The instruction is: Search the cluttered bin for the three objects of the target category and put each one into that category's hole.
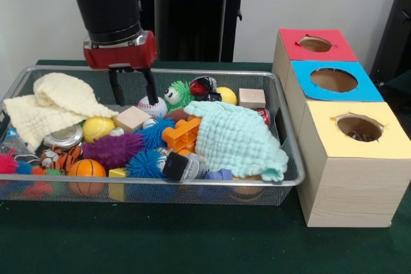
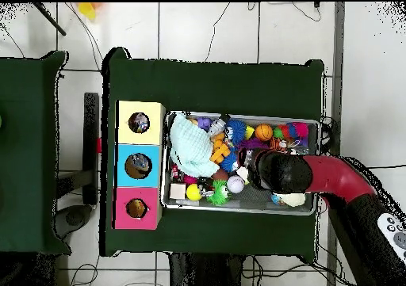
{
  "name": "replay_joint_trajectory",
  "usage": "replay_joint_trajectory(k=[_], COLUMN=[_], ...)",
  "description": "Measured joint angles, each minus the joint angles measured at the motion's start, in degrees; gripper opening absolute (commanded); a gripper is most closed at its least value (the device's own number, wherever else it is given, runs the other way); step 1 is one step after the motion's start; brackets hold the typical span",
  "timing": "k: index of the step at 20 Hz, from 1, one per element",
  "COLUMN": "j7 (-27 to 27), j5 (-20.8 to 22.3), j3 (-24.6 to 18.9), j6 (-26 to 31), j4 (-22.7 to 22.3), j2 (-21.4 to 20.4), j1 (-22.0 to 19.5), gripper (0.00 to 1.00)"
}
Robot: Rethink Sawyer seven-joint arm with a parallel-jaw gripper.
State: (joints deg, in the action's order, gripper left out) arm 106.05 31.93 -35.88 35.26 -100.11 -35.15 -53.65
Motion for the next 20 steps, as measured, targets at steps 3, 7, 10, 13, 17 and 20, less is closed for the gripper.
replay_joint_trajectory(k=[3, 7, 10, 13, 17, 20], j7=[-0.11, -0.12, -0.34, -0.81, -3.54, -5.1], j5=[0.65, 1.95, 3.07, 3.5, 3.61, 3.62], j3=[-0.05, -0.39, -1.41, -2.11, -3.3, -3.63], j6=[0.0, 0.0, 0.01, 0.14, 1.88, 2.76], j4=[0.51, 2.13, 3.49, 4.07, 5.76, 6.55], j2=[0.28, 1.39, 2.58, 3.21, 4.35, 4.8], j1=[-0.24, -0.39, -0.82, -1.23, -2.34, -2.74], gripper=[1.0, 1.0, 1.0, 1.0, 1.0, 1.0])
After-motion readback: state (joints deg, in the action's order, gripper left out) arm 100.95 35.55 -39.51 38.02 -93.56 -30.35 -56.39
